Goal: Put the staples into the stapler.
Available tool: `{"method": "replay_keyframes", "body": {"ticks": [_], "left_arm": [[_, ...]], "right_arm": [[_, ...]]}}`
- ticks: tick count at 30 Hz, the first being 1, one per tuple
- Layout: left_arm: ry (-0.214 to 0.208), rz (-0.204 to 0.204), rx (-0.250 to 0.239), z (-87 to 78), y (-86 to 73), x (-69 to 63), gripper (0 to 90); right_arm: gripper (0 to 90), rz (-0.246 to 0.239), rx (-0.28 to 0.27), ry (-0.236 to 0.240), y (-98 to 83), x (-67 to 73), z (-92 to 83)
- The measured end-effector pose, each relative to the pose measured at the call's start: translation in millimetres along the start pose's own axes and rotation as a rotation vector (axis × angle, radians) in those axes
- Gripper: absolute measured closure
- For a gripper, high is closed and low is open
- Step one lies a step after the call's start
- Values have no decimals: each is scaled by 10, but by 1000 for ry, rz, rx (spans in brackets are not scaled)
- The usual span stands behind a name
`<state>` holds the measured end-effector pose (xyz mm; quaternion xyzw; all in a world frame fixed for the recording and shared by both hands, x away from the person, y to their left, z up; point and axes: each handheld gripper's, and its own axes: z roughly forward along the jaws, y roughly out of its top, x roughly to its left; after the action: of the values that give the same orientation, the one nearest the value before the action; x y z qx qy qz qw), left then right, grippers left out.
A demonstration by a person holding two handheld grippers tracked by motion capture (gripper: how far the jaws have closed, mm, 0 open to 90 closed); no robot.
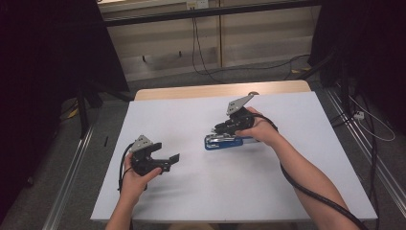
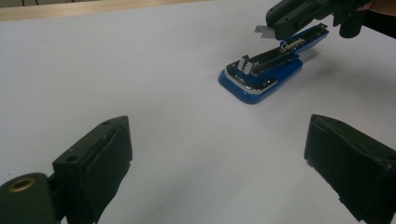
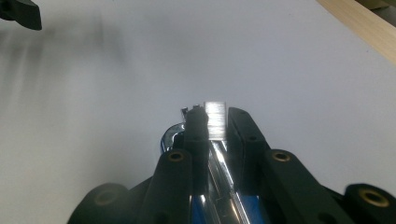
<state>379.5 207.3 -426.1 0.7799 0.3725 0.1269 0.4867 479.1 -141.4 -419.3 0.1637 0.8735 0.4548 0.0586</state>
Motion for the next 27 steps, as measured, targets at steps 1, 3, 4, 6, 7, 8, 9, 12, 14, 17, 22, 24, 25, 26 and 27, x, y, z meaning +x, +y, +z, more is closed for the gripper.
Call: {"method": "replay_keyframes", "body": {"ticks": [1,3,4,6,7,8,9,12,14,17,22,24,25,26,27], "left_arm": [[-1,-1,-2,2,-1,0,79],[-1,-3,-3,3,-4,0,79],[-1,-3,-3,4,-4,0,79],[0,-2,-2,6,-5,1,79],[-1,-3,-2,7,-5,1,79],[-1,-4,-2,8,-5,0,79],[-2,-3,1,9,-5,1,79],[-1,0,2,10,-6,0,79],[1,1,3,9,-5,-2,79],[0,3,5,14,-7,-1,79],[3,5,7,14,-9,0,78],[1,0,7,16,-10,-4,78],[1,1,8,18,-11,-3,78],[1,1,9,20,-12,-2,79],[2,-1,8,22,-13,-1,79]], "right_arm": [[794,-2,0,5,-3,1,5],[794,-11,3,7,-4,6,10],[794,-15,4,12,-4,5,9],[794,-15,5,14,-1,6,7],[794,-18,8,18,-1,4,7],[794,-23,8,24,-2,4,8],[794,-26,11,22,-1,2,8],[794,-23,12,30,2,-1,11],[794,-28,16,38,1,-3,18],[794,-28,23,42,-6,-1,33],[794,-35,25,47,-9,-12,47],[794,-37,28,49,-9,-16,49],[794,-39,29,49,-8,-19,51],[794,-40,29,53,-9,-21,53],[794,-43,30,53,-11,-21,55]]}}
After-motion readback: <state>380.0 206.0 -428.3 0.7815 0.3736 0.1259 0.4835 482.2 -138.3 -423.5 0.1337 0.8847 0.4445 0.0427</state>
